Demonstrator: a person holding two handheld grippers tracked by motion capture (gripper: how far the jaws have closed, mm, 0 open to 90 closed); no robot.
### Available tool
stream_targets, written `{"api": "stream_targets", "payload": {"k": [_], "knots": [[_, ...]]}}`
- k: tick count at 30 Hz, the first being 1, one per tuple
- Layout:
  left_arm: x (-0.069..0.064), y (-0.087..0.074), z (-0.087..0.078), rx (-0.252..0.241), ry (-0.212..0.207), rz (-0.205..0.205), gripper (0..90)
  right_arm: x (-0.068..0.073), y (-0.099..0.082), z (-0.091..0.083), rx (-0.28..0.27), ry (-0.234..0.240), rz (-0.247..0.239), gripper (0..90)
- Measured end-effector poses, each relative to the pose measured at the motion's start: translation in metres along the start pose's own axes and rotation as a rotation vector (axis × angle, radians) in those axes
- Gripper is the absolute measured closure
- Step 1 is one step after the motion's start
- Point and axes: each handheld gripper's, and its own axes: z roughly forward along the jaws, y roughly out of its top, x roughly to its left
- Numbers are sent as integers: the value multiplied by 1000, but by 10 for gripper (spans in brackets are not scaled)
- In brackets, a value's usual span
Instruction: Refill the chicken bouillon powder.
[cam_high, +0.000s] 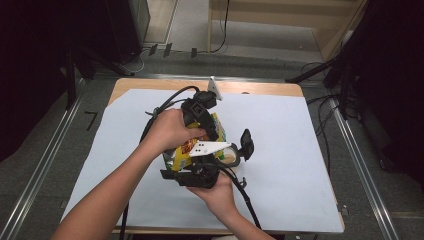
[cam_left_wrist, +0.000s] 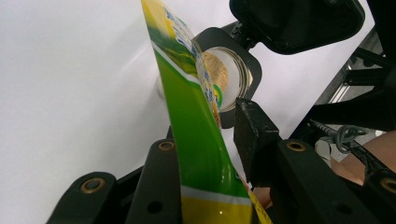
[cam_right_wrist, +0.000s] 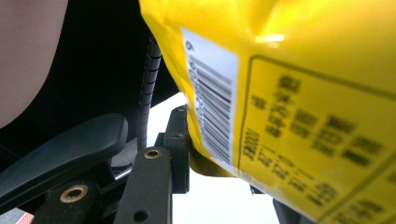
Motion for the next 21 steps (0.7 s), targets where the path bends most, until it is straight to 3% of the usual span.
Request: {"api": "stream_targets", "payload": {"k": [21], "knots": [[-5,-2,-9,-30,32,8,732,-1,4,1,-18,-1,-31,681]]}}
